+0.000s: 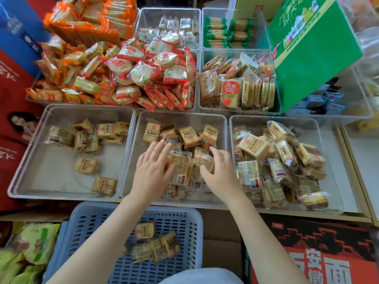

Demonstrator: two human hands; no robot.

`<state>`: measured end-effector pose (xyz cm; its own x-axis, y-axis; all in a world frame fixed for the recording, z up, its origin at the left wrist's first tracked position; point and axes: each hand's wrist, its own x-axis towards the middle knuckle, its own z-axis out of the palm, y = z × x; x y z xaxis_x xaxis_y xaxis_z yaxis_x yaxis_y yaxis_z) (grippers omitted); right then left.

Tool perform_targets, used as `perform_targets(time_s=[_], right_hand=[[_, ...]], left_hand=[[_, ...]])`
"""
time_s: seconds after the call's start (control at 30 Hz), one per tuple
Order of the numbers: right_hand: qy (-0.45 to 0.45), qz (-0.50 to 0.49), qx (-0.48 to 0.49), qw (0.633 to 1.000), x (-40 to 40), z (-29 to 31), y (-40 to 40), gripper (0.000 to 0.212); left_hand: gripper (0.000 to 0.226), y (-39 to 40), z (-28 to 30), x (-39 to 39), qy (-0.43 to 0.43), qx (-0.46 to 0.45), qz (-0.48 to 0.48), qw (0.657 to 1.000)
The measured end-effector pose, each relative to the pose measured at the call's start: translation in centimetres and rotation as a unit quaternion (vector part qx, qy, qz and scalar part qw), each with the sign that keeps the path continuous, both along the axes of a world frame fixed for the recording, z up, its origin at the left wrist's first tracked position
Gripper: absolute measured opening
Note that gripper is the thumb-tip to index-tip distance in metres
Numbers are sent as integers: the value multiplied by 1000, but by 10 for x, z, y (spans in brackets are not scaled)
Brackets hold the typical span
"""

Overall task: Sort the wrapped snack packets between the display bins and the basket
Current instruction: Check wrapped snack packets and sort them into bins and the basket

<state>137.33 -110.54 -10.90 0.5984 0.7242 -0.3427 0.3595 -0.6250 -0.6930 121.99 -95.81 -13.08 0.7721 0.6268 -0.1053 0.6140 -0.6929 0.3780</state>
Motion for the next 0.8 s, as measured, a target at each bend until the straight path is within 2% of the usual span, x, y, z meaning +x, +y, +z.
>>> perform_targets(time_s=[0.1,0.23,0.33,0.4,0.5,0.57,0.67,0.8], right_hand=[[-35,49,17,998,-2,-18,7,54],[-44,81,-31,995,-7,-38,11,49],[-18,71,-40,997,-21,-39,5,66],[-36,89,-64,993,-30,-44,-3,75],[-35,79,-75,993,-33,-43,-7,74],[-7,32,-49,998,-33,-29,-4,78],[-21,5,10,1000,-38,-1,2,83],[27,59,35,997,-68,30,32,54]], left_hand=[[73,-1,-20,-6,42,-76,-34,996],[80,-5,-29,-15,59,-59,-44,996],[97,-9,-31,-25,60,-55,-51,995],[96,-10,-32,-28,75,-39,-64,994],[93,-10,-29,-26,76,-51,-64,994],[94,-9,-24,-31,41,-71,-55,995],[87,-8,-20,-59,-34,-64,-2,997],[68,-9,-30,-131,-68,19,107,992]])
